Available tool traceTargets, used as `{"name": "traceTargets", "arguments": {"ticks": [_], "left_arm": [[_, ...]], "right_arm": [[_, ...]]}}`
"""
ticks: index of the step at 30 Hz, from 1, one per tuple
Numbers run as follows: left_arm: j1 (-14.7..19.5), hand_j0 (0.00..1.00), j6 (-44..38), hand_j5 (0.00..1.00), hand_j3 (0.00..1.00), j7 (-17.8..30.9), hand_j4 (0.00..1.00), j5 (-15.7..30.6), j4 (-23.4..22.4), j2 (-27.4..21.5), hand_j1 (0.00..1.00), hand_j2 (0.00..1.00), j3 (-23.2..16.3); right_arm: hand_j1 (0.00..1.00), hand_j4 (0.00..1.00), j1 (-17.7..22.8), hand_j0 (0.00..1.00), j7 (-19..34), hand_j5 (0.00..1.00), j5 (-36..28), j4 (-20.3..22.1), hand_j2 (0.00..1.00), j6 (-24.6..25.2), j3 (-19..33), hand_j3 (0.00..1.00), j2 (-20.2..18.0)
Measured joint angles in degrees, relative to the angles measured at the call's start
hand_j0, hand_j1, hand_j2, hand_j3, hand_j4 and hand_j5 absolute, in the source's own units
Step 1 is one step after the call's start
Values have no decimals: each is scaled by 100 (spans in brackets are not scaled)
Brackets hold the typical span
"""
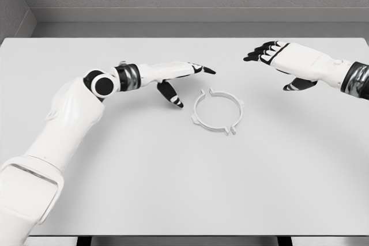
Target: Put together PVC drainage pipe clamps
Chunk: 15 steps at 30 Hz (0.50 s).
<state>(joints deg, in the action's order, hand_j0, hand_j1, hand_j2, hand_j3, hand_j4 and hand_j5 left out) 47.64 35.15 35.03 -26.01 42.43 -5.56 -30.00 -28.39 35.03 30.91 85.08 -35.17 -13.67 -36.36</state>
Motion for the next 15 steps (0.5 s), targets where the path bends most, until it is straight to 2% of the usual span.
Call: {"name": "traceTargets", "arguments": {"ticks": [15], "left_arm": [[0,100,0,100,100,0,100,-102,-2,167,100,100,-61]], "right_arm": [[100,100,-9,100,0,100,0,0,100,0,2,100,6]]}}
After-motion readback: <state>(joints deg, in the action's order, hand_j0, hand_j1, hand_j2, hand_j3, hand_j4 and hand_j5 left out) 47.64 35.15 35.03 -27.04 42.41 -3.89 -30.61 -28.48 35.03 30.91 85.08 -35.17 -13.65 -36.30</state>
